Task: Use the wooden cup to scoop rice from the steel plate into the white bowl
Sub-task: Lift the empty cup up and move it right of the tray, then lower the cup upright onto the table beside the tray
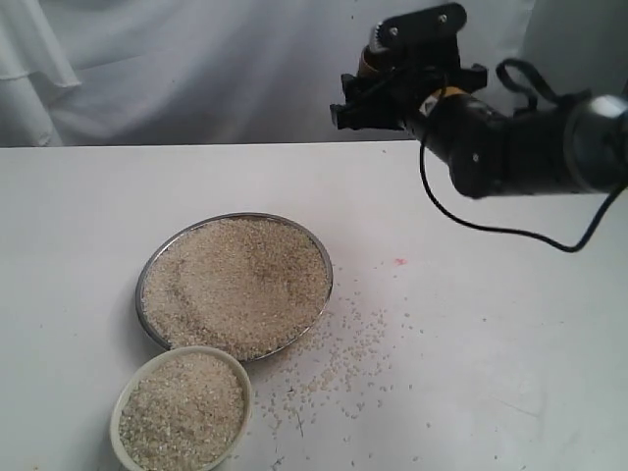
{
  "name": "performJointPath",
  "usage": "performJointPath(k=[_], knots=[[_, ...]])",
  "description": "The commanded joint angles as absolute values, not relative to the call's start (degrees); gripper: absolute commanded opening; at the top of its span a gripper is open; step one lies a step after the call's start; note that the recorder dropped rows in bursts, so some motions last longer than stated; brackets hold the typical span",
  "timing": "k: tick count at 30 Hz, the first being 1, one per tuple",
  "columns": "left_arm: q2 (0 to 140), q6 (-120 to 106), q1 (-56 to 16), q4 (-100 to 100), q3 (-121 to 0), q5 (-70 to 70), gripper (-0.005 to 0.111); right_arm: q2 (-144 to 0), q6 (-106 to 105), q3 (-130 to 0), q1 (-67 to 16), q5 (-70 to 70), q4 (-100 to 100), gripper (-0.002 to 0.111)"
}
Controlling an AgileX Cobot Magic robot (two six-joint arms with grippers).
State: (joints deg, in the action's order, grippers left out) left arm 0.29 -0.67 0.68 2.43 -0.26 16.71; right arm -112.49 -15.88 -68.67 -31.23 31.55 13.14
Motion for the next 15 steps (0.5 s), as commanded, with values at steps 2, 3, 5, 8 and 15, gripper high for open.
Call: performJointPath(k=[2, 3, 5, 8, 15], knots=[[0.0, -0.49, 0.6, 2.48, 0.0, 16.34, 0.0, -114.66, -3.09, -60.6, -29.34, 49.04, 1.88, 0.0], [0.0, -0.49, 0.6, 2.48, 0.0, 16.34, 0.0, -115.79, -2.96, -60.07, -29.09, 49.5, 1.08, 0.0], [0.0, -0.49, 0.6, 2.48, 0.0, 16.34, 0.0, -117.76, -2.96, -59.73, -28.94, 49.29, 0.78, 0.0], [0.0, -0.49, 0.6, 2.48, 0.0, 16.34, 0.0, -121.4, -2.18, -59.73, -28.88, 50.69, -0.84, 0.0], [0.0, -0.49, 0.6, 2.48, 0.0, 16.34, 0.0, -128.31, 0.0, -59.73, -28.88, 55.1, -3.55, 0.0]])
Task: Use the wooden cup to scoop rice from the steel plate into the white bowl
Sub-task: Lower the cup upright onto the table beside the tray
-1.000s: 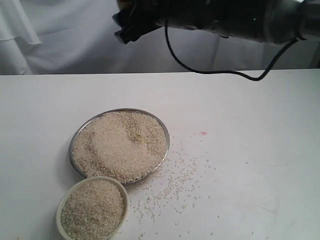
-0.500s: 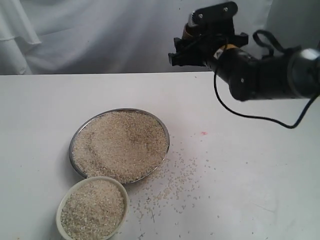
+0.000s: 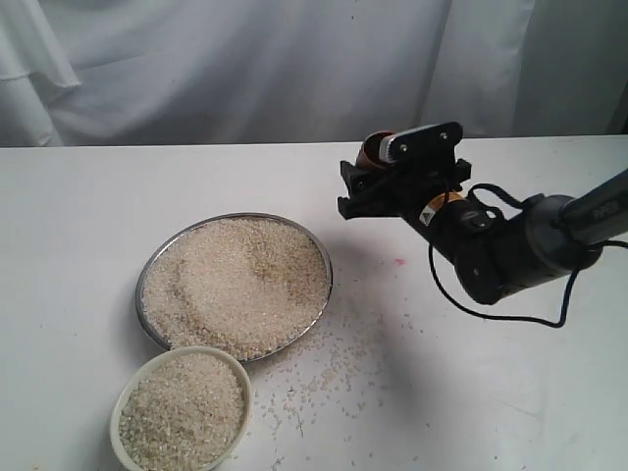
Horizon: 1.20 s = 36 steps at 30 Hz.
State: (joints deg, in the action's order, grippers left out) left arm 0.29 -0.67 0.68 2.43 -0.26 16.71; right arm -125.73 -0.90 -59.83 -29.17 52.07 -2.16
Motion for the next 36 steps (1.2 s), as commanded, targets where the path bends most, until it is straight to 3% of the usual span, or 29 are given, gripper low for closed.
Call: performJointPath(k=[1, 9, 22, 26, 32, 36], knots=[[0.0, -0.49, 0.6, 2.48, 0.0, 16.34, 0.0, -128.9, 0.0, -59.73, -28.88, 54.73, -3.55, 0.0], [0.0, -0.49, 0.6, 2.48, 0.0, 16.34, 0.0, -130.53, 1.56, -59.73, -28.88, 48.88, -3.55, 0.0], [0.0, -0.49, 0.6, 2.48, 0.0, 16.34, 0.0, -134.72, 2.75, -59.95, -28.88, 52.96, -5.76, 0.001], [0.0, -0.49, 0.6, 2.48, 0.0, 16.34, 0.0, -134.72, 2.75, -59.95, -28.88, 52.08, -7.28, 0.014], [0.0, -0.49, 0.6, 2.48, 0.0, 16.34, 0.0, -134.72, 4.02, -59.95, -29.15, 50.44, -7.28, 0.054], [0.0, -0.49, 0.6, 2.48, 0.0, 16.34, 0.0, -134.72, 4.31, -59.95, -29.28, 49.16, -9.51, 0.063]])
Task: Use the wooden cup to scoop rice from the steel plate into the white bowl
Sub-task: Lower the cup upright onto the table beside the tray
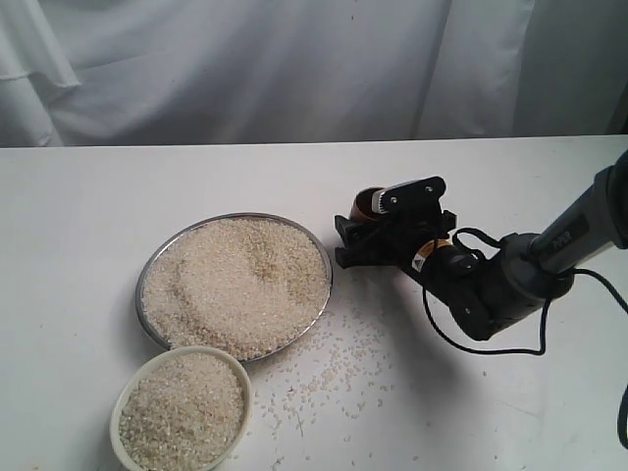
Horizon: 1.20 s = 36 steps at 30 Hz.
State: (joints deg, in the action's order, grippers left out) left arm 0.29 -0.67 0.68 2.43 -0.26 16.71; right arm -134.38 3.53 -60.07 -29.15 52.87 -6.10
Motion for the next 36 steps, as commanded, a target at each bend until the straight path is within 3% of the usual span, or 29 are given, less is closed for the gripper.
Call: performJointPath(k=[1, 11, 12, 16, 36], knots=[[0.0, -0.49, 0.6, 2.48, 0.0, 16.34, 0.0, -134.72, 4.31, -59.95, -29.28, 49.31, -11.08, 0.063], [0.0, -0.49, 0.6, 2.48, 0.0, 16.34, 0.0, -134.72, 10.75, -59.95, -29.51, 48.4, -20.78, 0.064], [0.0, -0.49, 0.6, 2.48, 0.0, 16.34, 0.0, -134.72, 10.75, -59.95, -29.51, 48.4, -21.68, 0.068], [0.0, -0.49, 0.6, 2.48, 0.0, 16.34, 0.0, -134.2, 12.61, -59.95, -29.35, 49.67, -21.63, 0.105], [0.0, -0.49, 0.6, 2.48, 0.0, 16.34, 0.0, -128.11, 12.33, -61.92, -28.88, 37.91, -27.66, 0.105]])
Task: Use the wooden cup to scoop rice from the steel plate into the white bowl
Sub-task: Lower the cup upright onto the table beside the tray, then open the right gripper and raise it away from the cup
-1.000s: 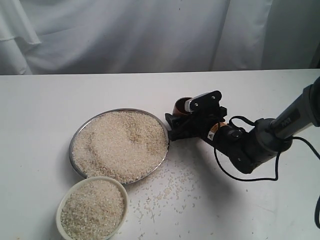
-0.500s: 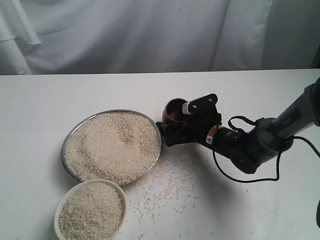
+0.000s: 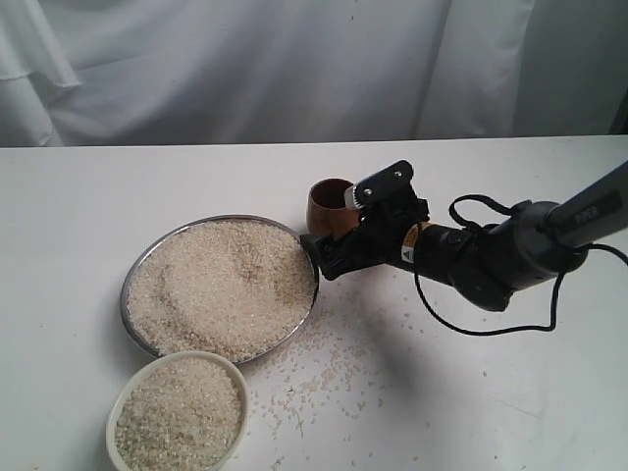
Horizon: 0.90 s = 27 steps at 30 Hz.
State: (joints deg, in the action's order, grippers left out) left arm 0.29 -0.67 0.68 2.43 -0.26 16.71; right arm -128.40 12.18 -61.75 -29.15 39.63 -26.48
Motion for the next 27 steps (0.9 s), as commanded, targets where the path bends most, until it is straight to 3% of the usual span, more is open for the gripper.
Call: performJointPath(k=[1, 13, 19, 23, 27], knots=[[0.0, -0.49, 0.6, 2.48, 0.0, 16.34, 0.0, -128.11, 12.33, -61.92, -28.74, 38.51, -27.66, 0.105], [0.0, -0.49, 0.6, 2.48, 0.0, 16.34, 0.0, -121.69, 8.57, -61.92, -28.01, 40.55, -26.1, 0.105], [0.0, -0.49, 0.6, 2.48, 0.0, 16.34, 0.0, -113.71, 8.32, -61.92, -27.91, 31.33, -26.09, 0.103], [0.0, -0.49, 0.6, 2.48, 0.0, 16.34, 0.0, -107.98, 8.32, -61.45, -27.91, 22.15, -26.49, 0.085], [0.0, -0.49, 0.6, 2.48, 0.0, 16.34, 0.0, -101.9, 12.31, -59.74, -27.91, 18.12, -26.49, 0.051]])
